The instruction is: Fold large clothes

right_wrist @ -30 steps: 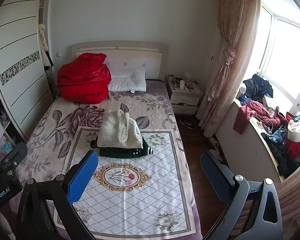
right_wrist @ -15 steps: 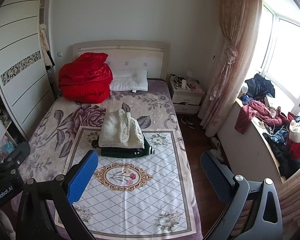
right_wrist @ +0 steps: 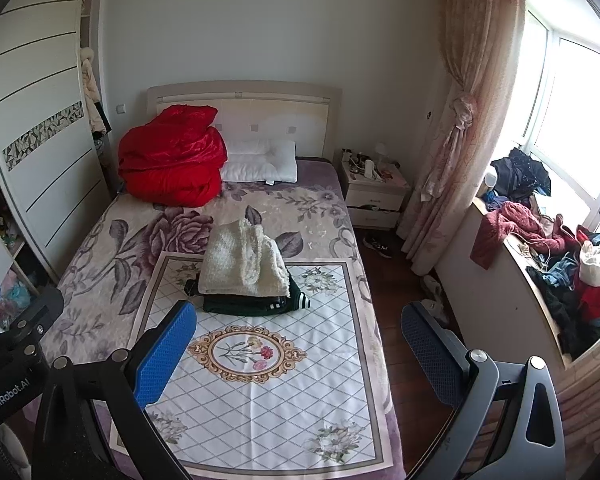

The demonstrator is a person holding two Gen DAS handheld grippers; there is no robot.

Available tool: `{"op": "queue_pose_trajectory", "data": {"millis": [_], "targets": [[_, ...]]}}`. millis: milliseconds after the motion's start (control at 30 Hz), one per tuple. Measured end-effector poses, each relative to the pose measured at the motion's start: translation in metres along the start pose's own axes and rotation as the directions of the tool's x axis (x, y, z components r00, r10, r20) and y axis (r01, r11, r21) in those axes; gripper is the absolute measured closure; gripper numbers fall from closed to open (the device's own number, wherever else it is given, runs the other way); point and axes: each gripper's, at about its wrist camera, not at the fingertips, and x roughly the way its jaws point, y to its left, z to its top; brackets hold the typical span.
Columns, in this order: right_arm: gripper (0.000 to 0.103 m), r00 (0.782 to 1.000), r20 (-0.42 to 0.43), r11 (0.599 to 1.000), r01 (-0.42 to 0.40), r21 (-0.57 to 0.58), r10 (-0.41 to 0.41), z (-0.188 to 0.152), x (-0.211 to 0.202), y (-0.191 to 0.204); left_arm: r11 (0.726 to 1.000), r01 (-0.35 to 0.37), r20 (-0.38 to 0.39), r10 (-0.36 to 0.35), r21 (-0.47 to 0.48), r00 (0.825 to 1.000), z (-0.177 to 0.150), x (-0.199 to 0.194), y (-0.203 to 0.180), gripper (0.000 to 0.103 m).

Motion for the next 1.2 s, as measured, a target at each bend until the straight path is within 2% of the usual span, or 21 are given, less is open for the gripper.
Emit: {"op": "queue_pose_trajectory", "data": {"millis": [1200], "targets": [[0.0,1.0,0.007,1.0,-0.001,0.003,0.001,-0.0066,-0.0067,0.0006,1.0,-0.003,0.003,0.003,0.004,1.0,-0.0061,-0.0069,-0.0005,0.0]]}}
